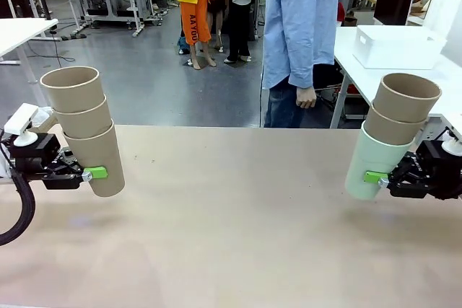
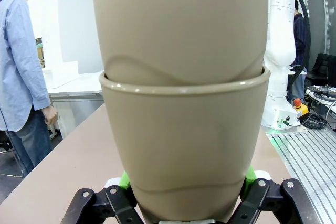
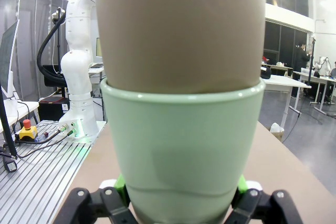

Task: Stack the cups and store them in the basket.
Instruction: Place the stack of Reusable plastic cups into the Pantry Basket.

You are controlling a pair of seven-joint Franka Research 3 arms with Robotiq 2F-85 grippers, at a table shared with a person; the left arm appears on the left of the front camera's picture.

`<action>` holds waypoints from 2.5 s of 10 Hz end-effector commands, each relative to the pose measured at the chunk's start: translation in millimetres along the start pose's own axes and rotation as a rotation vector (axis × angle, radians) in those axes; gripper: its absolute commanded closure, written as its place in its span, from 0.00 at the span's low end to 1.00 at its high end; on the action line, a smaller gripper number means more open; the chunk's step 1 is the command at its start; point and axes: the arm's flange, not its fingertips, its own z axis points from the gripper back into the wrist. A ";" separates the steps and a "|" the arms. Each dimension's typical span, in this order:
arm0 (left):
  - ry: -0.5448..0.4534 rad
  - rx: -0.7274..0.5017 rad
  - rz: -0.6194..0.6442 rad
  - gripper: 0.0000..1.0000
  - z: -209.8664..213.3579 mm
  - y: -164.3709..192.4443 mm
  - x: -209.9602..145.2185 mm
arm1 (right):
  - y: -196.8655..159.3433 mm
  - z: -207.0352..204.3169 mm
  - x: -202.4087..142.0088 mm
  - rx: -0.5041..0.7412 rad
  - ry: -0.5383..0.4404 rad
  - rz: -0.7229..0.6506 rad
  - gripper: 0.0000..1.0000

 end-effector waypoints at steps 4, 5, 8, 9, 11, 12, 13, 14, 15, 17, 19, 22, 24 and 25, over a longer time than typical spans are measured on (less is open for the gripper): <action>-0.010 -0.003 -0.008 0.16 -0.1 -1.2 2.8 | -0.7 -0.9 3.2 0.001 0.001 0.013 0.16; -0.010 -0.003 -0.008 0.16 -0.1 -1.2 2.8 | -0.7 -0.9 3.2 0.001 0.001 0.013 0.16; -0.010 -0.003 -0.008 0.16 -0.1 -1.2 2.8 | -0.7 -0.9 3.2 0.001 0.001 0.013 0.16; -0.010 -0.003 -0.008 0.16 -0.1 -1.2 2.8 | -0.7 -0.9 3.2 0.001 0.001 0.013 0.16; -0.010 -0.003 -0.008 0.16 -0.1 -1.2 2.8 | -0.7 -0.9 3.2 0.001 0.001 0.013 0.16; -0.010 -0.003 -0.008 0.16 -0.1 -1.2 2.8 | -0.7 -0.9 3.2 0.001 0.001 0.013 0.16; -0.010 -0.003 -0.008 0.16 -0.1 -1.2 2.8 | -0.7 -0.9 3.2 0.001 0.001 0.013 0.16; -0.010 -0.003 -0.008 0.16 -0.1 -1.2 2.8 | -0.7 -0.9 3.2 0.001 0.001 0.013 0.16; -0.010 -0.003 -0.008 0.16 -0.1 -1.2 2.8 | -0.7 -0.9 3.2 0.001 0.001 0.013 0.16; -0.010 -0.003 -0.008 0.16 -0.1 -1.2 2.8 | -0.7 -0.9 3.2 0.001 0.001 0.013 0.16; -0.010 -0.003 -0.008 0.16 -0.1 -1.2 2.8 | -0.7 -0.9 3.2 0.001 0.001 0.013 0.16; -0.010 -0.003 -0.008 0.16 -0.1 -1.2 2.8 | -0.7 -0.9 3.2 0.001 0.001 0.013 0.16; -0.010 -0.003 -0.008 0.16 -0.1 -1.2 2.8 | -0.7 -0.9 3.2 0.001 0.001 0.013 0.16; -0.010 -0.003 -0.008 0.16 -0.1 -1.2 2.8 | -0.7 -0.9 3.2 0.001 0.001 0.013 0.16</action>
